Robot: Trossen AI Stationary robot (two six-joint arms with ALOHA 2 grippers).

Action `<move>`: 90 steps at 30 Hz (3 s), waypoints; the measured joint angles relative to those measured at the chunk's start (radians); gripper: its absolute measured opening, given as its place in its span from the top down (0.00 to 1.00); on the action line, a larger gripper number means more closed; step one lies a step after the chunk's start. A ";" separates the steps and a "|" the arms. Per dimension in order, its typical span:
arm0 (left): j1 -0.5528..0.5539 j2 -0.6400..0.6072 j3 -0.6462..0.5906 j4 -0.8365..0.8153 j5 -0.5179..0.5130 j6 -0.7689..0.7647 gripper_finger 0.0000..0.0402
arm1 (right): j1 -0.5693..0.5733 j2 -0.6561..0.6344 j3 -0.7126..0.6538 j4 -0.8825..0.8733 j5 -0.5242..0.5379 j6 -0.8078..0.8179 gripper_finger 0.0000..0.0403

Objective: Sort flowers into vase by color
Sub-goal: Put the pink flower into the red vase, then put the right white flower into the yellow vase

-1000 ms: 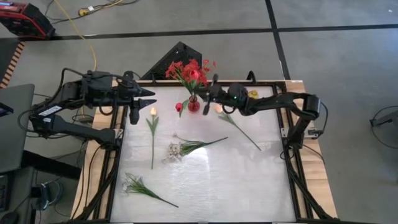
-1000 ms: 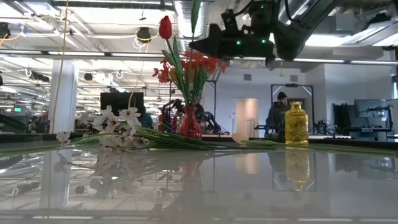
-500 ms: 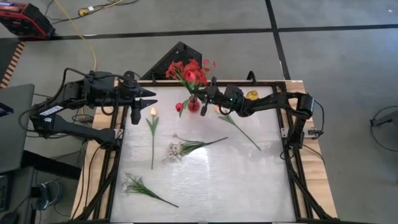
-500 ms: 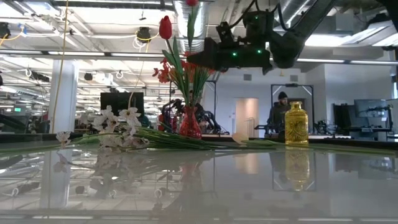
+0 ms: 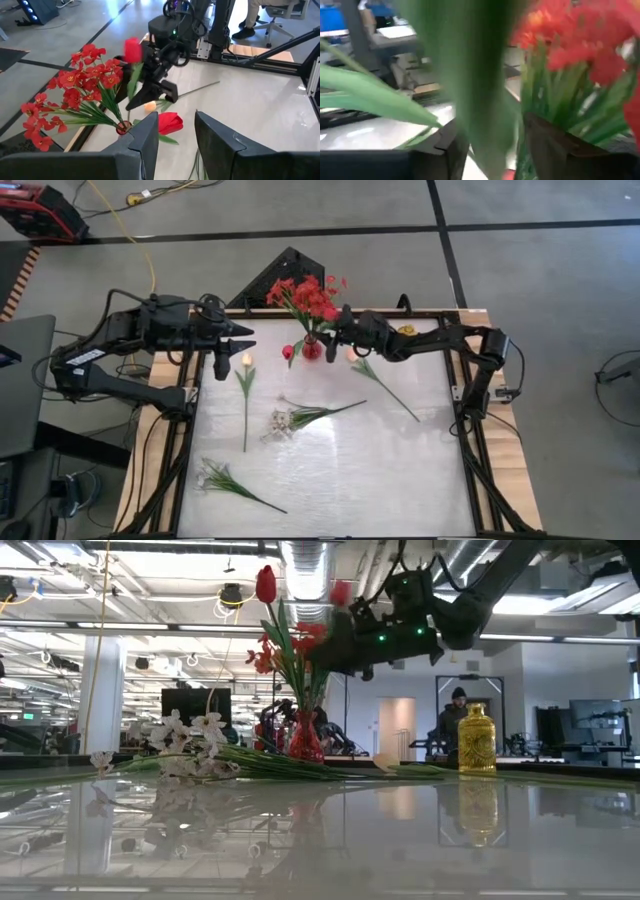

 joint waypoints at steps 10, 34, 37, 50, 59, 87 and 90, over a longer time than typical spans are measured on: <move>0.000 0.002 0.000 0.000 -0.001 0.031 0.71 | 0.005 -0.232 0.000 -0.525 -0.091 -0.087 0.41; 0.000 0.001 0.000 -0.016 0.008 0.042 0.71 | 0.130 -0.467 -0.007 -1.417 -0.073 0.218 0.41; 0.000 0.006 0.000 -0.014 0.008 0.033 0.71 | 0.161 -0.470 -0.066 -1.361 -0.011 0.282 0.42; 0.000 0.010 -0.061 0.000 0.030 -0.038 0.71 | 0.154 -0.467 -0.301 -1.201 0.275 0.398 0.47; -0.001 -0.031 -0.271 0.140 0.104 -0.101 0.71 | 0.146 -0.405 -0.360 -1.136 0.243 0.404 0.48; -0.027 -0.473 -0.716 0.580 -0.112 -0.333 0.71 | 0.124 -0.760 -0.341 -1.143 0.321 0.602 0.96; -0.027 -0.506 -0.716 0.586 -0.239 -0.379 0.71 | 0.083 -0.875 -0.336 -1.002 0.394 0.523 0.96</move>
